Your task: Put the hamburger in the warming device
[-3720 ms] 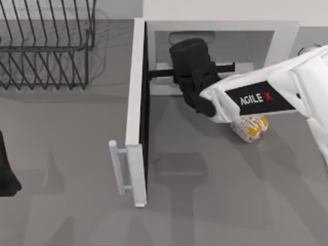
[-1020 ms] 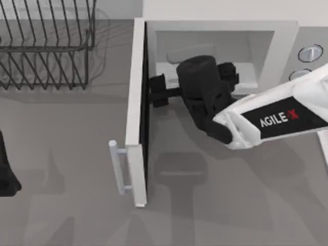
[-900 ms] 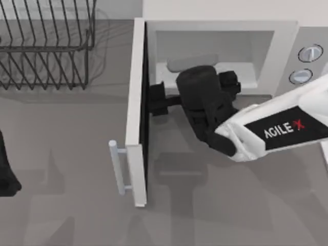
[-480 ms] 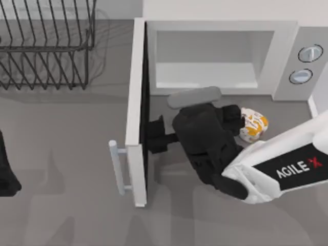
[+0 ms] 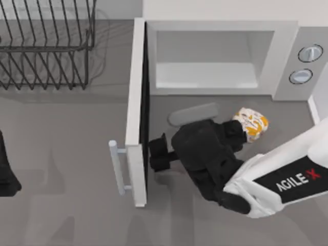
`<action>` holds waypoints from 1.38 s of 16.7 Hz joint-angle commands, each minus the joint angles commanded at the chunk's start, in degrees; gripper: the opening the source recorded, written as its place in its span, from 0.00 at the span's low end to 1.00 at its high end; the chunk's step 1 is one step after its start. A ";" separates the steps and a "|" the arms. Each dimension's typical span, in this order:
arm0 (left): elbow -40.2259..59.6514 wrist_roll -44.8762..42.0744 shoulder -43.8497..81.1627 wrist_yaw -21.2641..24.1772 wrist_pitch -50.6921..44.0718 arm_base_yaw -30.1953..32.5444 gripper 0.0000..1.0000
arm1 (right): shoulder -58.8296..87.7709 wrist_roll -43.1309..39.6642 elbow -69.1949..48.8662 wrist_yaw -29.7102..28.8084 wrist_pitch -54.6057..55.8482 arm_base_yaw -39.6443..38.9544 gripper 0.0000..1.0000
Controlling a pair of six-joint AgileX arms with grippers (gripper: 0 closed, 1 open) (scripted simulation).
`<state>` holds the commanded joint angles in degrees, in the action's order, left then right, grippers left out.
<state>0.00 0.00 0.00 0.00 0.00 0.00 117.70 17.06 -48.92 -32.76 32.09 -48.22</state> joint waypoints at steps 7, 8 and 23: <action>0.00 0.00 0.00 0.00 0.00 0.00 1.00 | -5.66 -1.25 -2.53 0.26 1.12 -3.01 1.00; 0.00 0.00 0.00 0.00 0.00 0.00 1.00 | -6.72 -1.51 -2.87 0.43 0.76 -3.65 1.00; 0.00 0.00 0.00 0.00 0.00 0.00 1.00 | -16.20 -0.24 -6.99 0.40 -22.55 -0.35 1.00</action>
<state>0.00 0.00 0.00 0.00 0.00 0.00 101.50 16.82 -55.91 -32.36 9.53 -48.57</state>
